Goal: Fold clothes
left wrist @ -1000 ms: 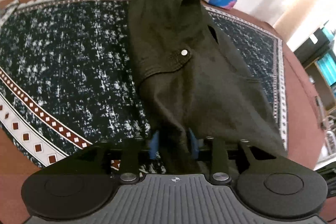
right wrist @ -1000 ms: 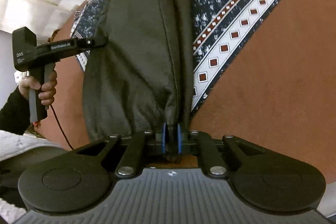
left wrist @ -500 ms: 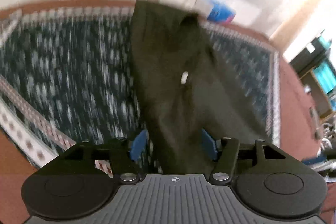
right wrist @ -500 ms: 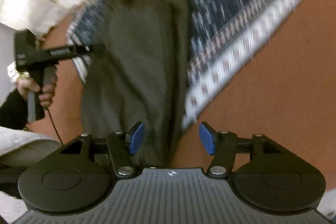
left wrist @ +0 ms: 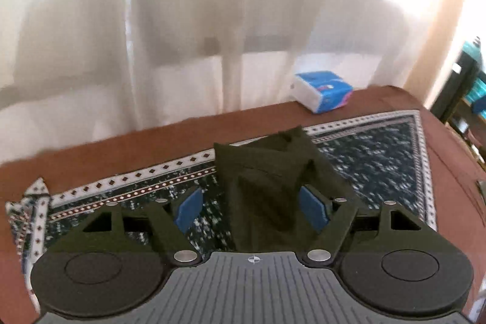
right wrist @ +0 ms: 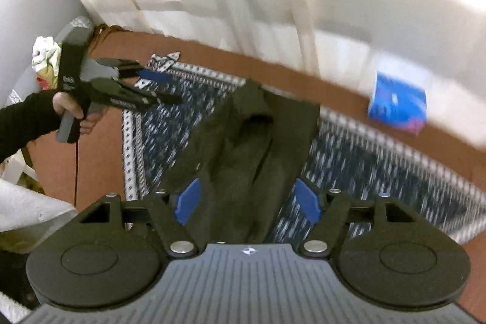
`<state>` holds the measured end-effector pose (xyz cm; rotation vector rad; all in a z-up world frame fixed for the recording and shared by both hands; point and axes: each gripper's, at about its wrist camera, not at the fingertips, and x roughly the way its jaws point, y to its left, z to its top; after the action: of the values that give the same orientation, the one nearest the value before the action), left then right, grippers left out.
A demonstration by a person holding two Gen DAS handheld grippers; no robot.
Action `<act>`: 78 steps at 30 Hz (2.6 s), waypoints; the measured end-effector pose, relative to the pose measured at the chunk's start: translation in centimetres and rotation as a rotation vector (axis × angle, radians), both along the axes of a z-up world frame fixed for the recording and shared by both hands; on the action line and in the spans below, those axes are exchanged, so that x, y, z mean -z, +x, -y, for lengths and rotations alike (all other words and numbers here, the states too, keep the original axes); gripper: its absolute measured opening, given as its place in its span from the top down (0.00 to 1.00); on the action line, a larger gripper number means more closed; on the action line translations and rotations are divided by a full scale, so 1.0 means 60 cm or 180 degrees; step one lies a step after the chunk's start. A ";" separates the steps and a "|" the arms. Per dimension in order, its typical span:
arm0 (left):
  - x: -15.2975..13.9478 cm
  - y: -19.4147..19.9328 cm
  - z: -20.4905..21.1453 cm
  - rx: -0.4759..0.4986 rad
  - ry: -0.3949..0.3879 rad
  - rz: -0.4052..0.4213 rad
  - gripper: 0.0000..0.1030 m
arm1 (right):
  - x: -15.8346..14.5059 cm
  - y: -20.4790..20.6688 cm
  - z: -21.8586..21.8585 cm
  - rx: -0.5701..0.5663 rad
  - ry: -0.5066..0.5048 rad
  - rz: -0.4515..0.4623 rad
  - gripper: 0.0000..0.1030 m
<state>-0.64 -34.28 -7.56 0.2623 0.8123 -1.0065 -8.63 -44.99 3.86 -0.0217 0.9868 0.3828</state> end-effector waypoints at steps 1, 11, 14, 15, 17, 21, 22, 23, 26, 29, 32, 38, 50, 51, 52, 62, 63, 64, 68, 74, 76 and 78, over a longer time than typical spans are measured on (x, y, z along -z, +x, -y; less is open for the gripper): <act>0.017 0.013 0.012 -0.0051 0.0013 -0.0059 0.20 | 0.004 0.026 0.002 -0.0022 -0.0003 0.0043 0.28; 0.143 0.108 0.092 -0.0364 0.0081 -0.0581 0.21 | 0.254 0.247 0.082 0.0412 0.0740 -0.0083 0.28; 0.161 0.128 0.110 -0.0343 0.0076 -0.0655 0.21 | 0.301 0.280 0.093 0.0446 0.0869 -0.0168 0.28; 0.167 0.134 0.116 -0.0322 0.0078 -0.0669 0.22 | 0.317 0.291 0.096 0.0457 0.0912 -0.0197 0.28; 0.177 0.142 0.128 -0.0295 0.0107 -0.0720 0.24 | 0.348 0.313 0.103 0.0480 0.0998 -0.0254 0.31; 0.193 0.153 0.143 -0.0218 0.0126 -0.0780 0.51 | 0.393 0.346 0.117 0.0515 0.1189 -0.0348 0.45; 0.195 0.155 0.142 -0.0224 0.0111 -0.0781 0.60 | 0.397 0.350 0.120 0.0520 0.1245 -0.0363 0.51; 0.196 0.158 0.142 -0.0229 0.0096 -0.0781 0.66 | 0.401 0.353 0.124 0.0524 0.1300 -0.0378 0.54; 0.201 0.165 0.141 -0.0244 0.0050 -0.0783 0.89 | 0.410 0.363 0.136 0.0552 0.1463 -0.0415 0.84; 0.191 0.177 0.140 -0.0289 -0.0044 -0.0699 0.92 | 0.405 0.369 0.153 0.0649 0.1612 -0.0380 0.90; 0.177 0.195 0.153 -0.0305 -0.0064 -0.0567 0.92 | 0.380 0.375 0.171 0.0711 0.1774 -0.0200 0.90; 0.200 0.204 0.188 -0.0341 0.0179 -0.0600 0.51 | 0.385 0.398 0.173 0.0853 0.1629 -0.0319 0.76; 0.172 0.222 0.164 -0.0508 -0.0252 -0.0922 0.75 | 0.409 0.402 0.180 0.1077 0.1604 -0.0414 0.70; 0.169 0.222 0.163 -0.0508 -0.0276 -0.0941 0.84 | 0.412 0.403 0.179 0.1089 0.1639 -0.0443 0.75; 0.167 0.223 0.162 -0.0509 -0.0300 -0.0961 0.88 | 0.414 0.404 0.178 0.1095 0.1668 -0.0469 0.87; 0.075 0.194 0.123 -0.0381 -0.0742 -0.0990 0.89 | 0.300 0.348 0.190 0.0740 0.2099 -0.0066 0.90; 0.059 0.184 0.115 -0.0344 -0.0798 -0.0968 0.89 | 0.284 0.336 0.190 0.0687 0.2119 -0.0011 0.90; 0.043 0.174 0.108 -0.0307 -0.0854 -0.0946 0.89 | 0.268 0.324 0.189 0.0634 0.2134 0.0042 0.90; -0.015 0.126 0.077 -0.0152 -0.1028 -0.0842 0.89 | 0.205 0.268 0.181 0.0431 0.2123 0.0264 0.90; -0.082 0.036 0.007 0.0088 -0.1210 -0.0758 0.89 | 0.132 0.165 0.157 0.0122 0.2147 0.0504 0.90; -0.103 0.005 -0.017 0.0166 -0.1267 -0.0734 0.89 | 0.118 0.127 0.147 0.0021 0.2168 0.0537 0.90; -0.114 -0.028 -0.035 0.0251 -0.1277 -0.0733 0.89 | 0.109 0.091 0.136 -0.0044 0.2169 0.0545 0.90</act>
<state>-2.33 -32.16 -0.73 -0.1696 0.7911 -1.2644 -3.15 -53.15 -2.68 0.5470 0.6494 0.7019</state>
